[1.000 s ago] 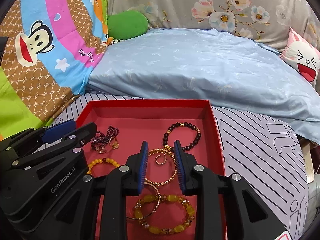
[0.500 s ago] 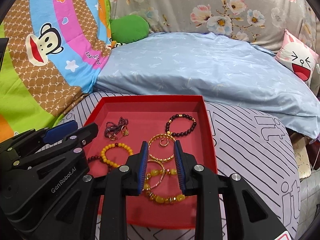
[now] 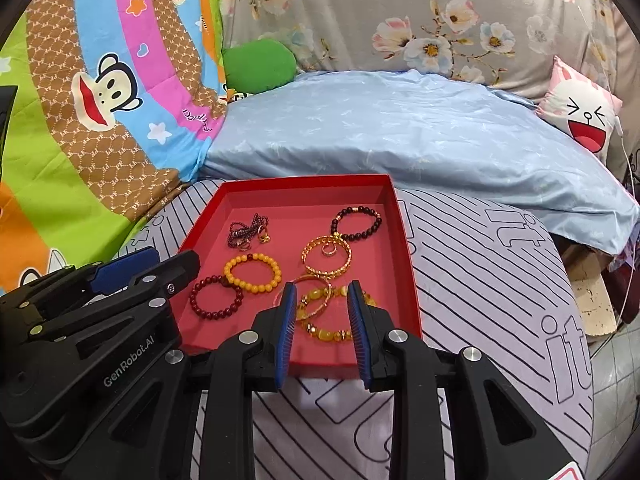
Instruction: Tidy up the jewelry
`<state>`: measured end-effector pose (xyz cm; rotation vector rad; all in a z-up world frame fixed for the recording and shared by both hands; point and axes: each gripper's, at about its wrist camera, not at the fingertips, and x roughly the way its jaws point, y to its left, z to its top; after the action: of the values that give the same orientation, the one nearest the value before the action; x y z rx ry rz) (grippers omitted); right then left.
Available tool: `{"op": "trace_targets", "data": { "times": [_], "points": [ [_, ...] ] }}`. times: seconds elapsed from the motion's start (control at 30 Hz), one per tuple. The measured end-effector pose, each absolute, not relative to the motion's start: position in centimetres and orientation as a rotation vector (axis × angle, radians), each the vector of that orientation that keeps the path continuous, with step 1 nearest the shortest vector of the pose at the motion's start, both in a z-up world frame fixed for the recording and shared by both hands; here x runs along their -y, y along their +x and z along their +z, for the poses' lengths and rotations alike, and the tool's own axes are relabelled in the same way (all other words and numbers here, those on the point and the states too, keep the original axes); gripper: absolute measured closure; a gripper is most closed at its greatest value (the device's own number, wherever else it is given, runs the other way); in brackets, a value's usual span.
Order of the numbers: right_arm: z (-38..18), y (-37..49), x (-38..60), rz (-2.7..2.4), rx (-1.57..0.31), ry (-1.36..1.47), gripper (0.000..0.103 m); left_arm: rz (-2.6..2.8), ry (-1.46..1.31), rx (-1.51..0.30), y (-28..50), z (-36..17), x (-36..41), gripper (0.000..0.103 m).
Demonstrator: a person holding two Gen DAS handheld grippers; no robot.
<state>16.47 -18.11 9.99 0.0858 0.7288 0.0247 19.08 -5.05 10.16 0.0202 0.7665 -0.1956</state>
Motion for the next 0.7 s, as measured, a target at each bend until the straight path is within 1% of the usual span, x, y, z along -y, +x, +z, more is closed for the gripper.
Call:
{"op": "trace_targets", "data": {
  "times": [0.47, 0.5, 0.6, 0.7],
  "points": [
    [9.5, 12.8, 17.5, 0.007, -0.731, 0.061, 0.077, -0.192, 0.016, -0.785, 15.5, 9.2, 4.6, 0.070],
    [9.5, 12.6, 17.4, 0.005, -0.728, 0.057, 0.077, -0.189, 0.018, -0.786, 15.3, 9.1, 4.5, 0.069],
    [9.4, 12.2, 17.3, -0.006, -0.722, 0.042, 0.075, -0.180, 0.022, -0.784, 14.9, 8.9, 4.4, 0.061],
    [9.3, 11.8, 17.1, -0.018, -0.719, 0.019, 0.073, -0.170, 0.033, -0.788, 14.6, 8.5, 4.4, 0.060]
  ]
}}
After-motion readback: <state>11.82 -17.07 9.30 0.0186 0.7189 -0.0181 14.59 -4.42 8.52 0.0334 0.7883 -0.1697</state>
